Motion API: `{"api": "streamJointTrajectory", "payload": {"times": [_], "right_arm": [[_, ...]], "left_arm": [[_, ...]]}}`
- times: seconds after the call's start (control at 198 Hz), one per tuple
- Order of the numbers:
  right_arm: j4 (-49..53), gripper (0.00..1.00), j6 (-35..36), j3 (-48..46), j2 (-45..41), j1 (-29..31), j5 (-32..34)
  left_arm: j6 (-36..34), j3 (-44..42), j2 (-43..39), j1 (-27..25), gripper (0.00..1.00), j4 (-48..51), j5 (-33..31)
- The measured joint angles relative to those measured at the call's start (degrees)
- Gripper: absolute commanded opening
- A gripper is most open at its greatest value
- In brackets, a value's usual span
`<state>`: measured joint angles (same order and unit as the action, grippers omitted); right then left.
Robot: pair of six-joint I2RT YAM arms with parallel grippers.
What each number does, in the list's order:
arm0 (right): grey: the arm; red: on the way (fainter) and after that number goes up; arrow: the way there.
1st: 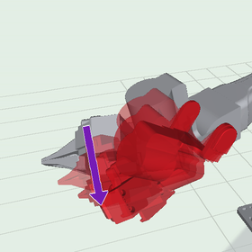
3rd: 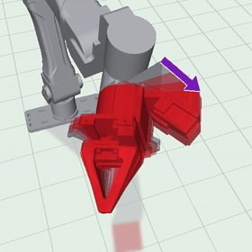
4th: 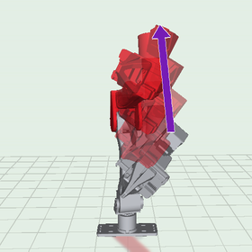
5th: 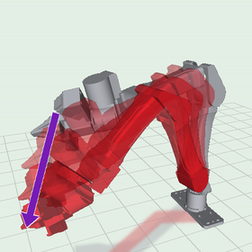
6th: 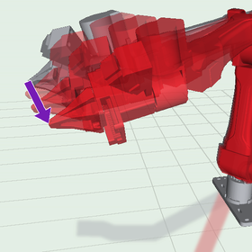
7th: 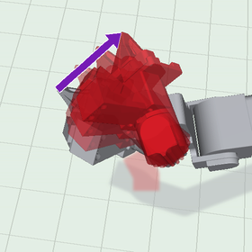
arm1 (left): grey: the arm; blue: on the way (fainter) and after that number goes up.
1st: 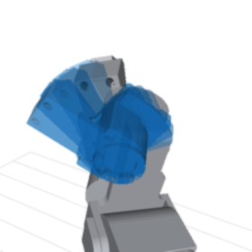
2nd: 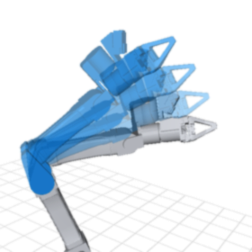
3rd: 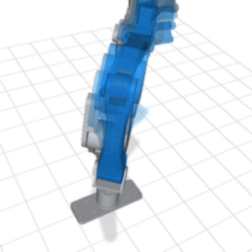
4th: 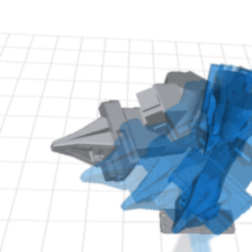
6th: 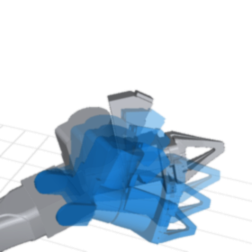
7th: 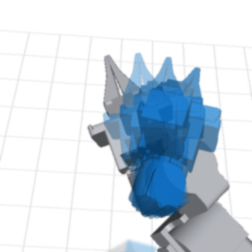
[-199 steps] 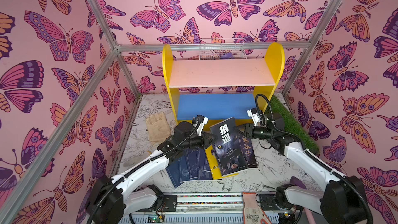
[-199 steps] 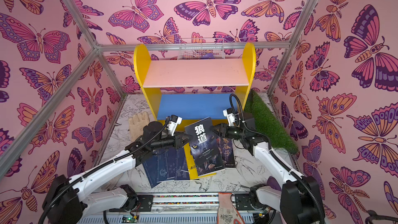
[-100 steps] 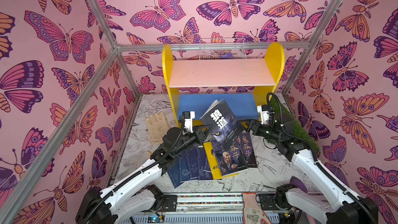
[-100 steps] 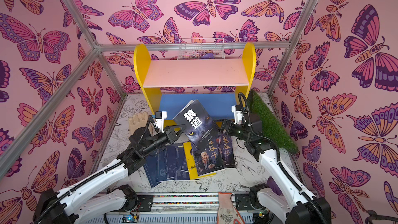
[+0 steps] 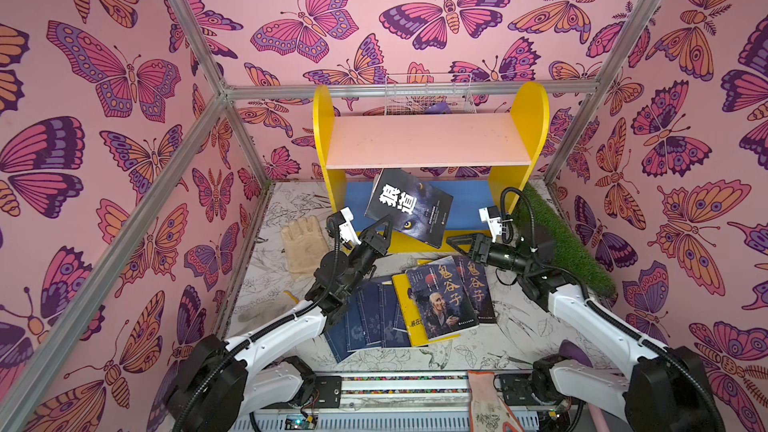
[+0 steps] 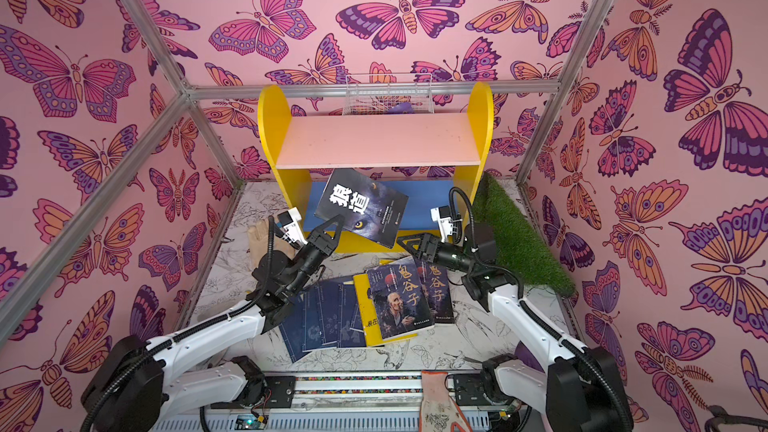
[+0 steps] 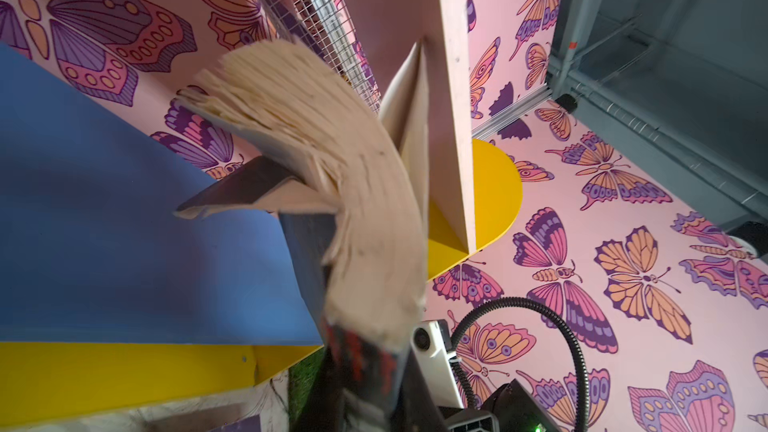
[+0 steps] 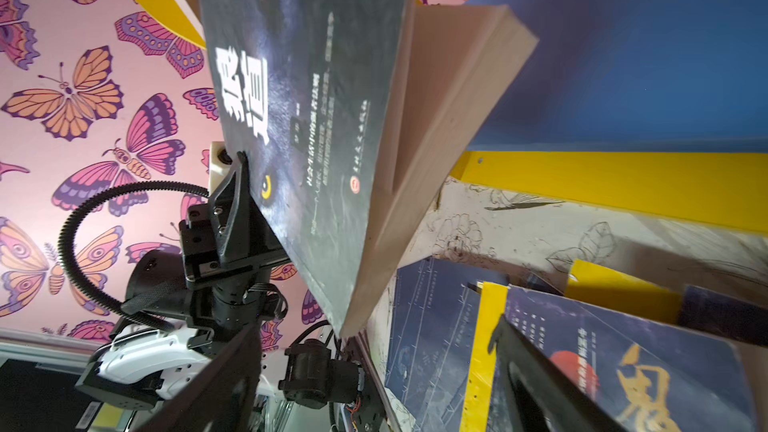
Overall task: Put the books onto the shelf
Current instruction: 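Lift the black book with both grippers toward the blue shelf, then lay the black book on the blue shelf with right gripper while left withdraws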
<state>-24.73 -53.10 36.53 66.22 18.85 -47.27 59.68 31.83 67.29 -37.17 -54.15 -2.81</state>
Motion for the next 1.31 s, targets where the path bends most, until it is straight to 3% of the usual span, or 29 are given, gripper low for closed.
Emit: {"api": "streamJointTrajectory", "payload": {"times": [0.191,0.307,0.469,0.62,0.746,0.801,0.867,0.927,1.109,1.31], "right_arm": [[-8.5,0.72,-5.3,0.2,5.2,3.8,0.1],[-12.5,0.60,-8.0,0.3,6.4,4.1,1.1],[-16.3,0.51,-10.4,2.1,7.0,4.1,3.4],[-16.8,0.19,-12.5,4.9,9.5,4.1,3.4],[-19.4,0.07,-14.6,6.8,12.1,4.1,2.3],[-20.5,0.04,-15.0,7.2,13.3,4.1,1.9],[-20.9,0.01,-15.0,7.6,14.6,4.1,1.5],[-20.7,0.00,-14.2,8.4,15.9,4.2,1.6],[-12.9,0.00,-8.3,13.0,19.8,4.4,6.3],[1.7,0.00,0.3,20.7,24.1,4.5,13.2]], "left_arm": [[1.0,0.9,1.6,0.0,0.00,-2.9,0.3],[1.0,1.0,1.6,-0.3,0.00,-3.8,0.2],[1.0,0.1,1.0,-0.8,0.00,-4.0,0.2],[1.4,-1.7,-1.2,-0.9,0.00,-4.4,-1.9],[2.2,-2.7,-1.5,-0.6,0.00,-4.6,-4.2],[2.2,-2.7,-1.5,-0.5,0.12,-4.6,-4.7],[2.1,-2.9,-1.4,-0.3,0.35,-4.0,-5.3],[2.1,-3.6,-1.5,0.0,0.47,-2.7,-5.6],[0.6,-5.6,-7.1,1.3,0.54,10.1,-7.3],[0.4,-5.4,-19.1,2.0,0.58,27.7,-15.3]]}}
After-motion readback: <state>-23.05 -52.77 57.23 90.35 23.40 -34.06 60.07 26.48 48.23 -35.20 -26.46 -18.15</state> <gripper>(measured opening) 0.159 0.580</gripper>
